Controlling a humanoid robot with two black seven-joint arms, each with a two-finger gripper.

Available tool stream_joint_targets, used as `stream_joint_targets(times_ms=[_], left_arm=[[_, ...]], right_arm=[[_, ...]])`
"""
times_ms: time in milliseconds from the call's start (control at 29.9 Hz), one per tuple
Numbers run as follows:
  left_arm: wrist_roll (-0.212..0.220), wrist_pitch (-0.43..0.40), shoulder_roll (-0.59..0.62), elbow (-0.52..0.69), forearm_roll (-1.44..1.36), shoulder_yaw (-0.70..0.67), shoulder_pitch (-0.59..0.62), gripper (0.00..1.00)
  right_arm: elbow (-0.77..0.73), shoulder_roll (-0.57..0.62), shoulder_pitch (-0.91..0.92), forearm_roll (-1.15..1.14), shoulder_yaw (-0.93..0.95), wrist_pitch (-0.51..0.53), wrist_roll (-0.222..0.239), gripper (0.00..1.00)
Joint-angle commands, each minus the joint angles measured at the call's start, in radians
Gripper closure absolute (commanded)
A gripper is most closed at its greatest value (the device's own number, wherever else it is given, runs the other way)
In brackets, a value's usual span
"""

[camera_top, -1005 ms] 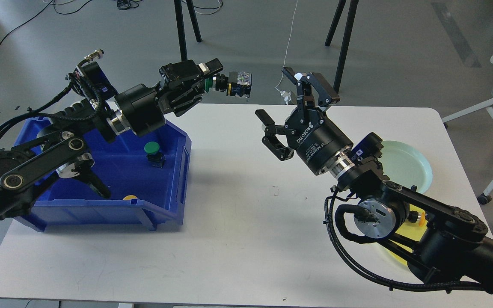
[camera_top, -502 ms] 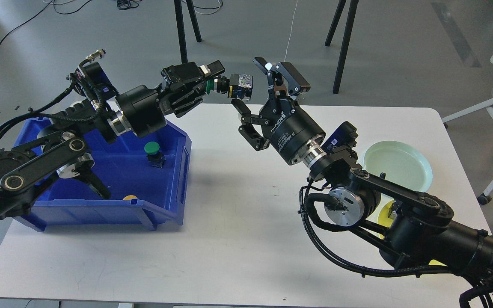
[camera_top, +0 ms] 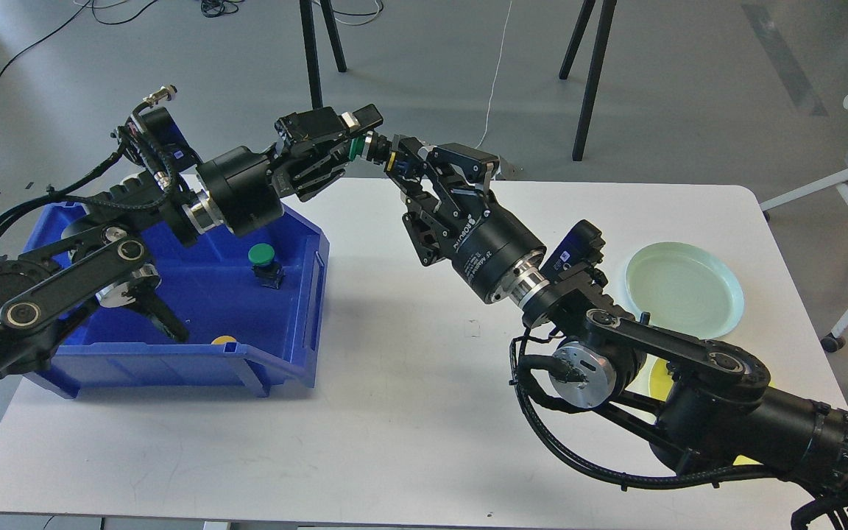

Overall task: Pass button and place on color plate
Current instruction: 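Grasp the green button with the right gripper and open the left, then carry the green button with the right gripper and place it on the pale green plate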

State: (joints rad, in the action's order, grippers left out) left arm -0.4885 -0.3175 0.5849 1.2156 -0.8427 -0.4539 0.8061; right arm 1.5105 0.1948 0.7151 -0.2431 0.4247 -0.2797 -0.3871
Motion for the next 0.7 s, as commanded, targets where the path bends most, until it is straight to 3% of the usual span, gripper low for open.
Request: stream_joint_targets(times_ms=[0, 100, 134, 301, 536, 670], left_arm=[[0.000, -0.002, -0.007, 0.002, 0.004, -0.006, 0.001, 0.57], [0.000, -0.012, -0.023, -0.001, 0.017, -0.014, 0.001, 0.17], [0.000, -0.014, -0.025, -0.001, 0.019, -0.014, 0.001, 0.11], [0.000, -0.015, -0.025, -0.004, 0.020, -0.014, 0.001, 0.08], [0.000, -0.014, -0.025, -0.004, 0.025, -0.014, 0.001, 0.08], [0.000, -0.002, -0.019, -0.008, 0.025, -0.014, 0.001, 0.08]], right_arm=[[0.002, 0.005, 0.001, 0.001, 0.000, -0.006, 0.001, 0.99], [0.003, 0.009, 0.001, 0.002, 0.002, -0.009, 0.001, 0.99], [0.005, 0.011, 0.000, 0.002, 0.003, -0.012, -0.001, 0.99], [0.025, 0.044, -0.019, 0.002, 0.045, -0.035, -0.002, 0.99], [0.092, 0.265, -0.256, 0.019, 0.317, -0.065, -0.010, 1.00], [0.085, 0.383, -0.380, 0.085, 0.430, -0.151, -0.006, 1.00]])
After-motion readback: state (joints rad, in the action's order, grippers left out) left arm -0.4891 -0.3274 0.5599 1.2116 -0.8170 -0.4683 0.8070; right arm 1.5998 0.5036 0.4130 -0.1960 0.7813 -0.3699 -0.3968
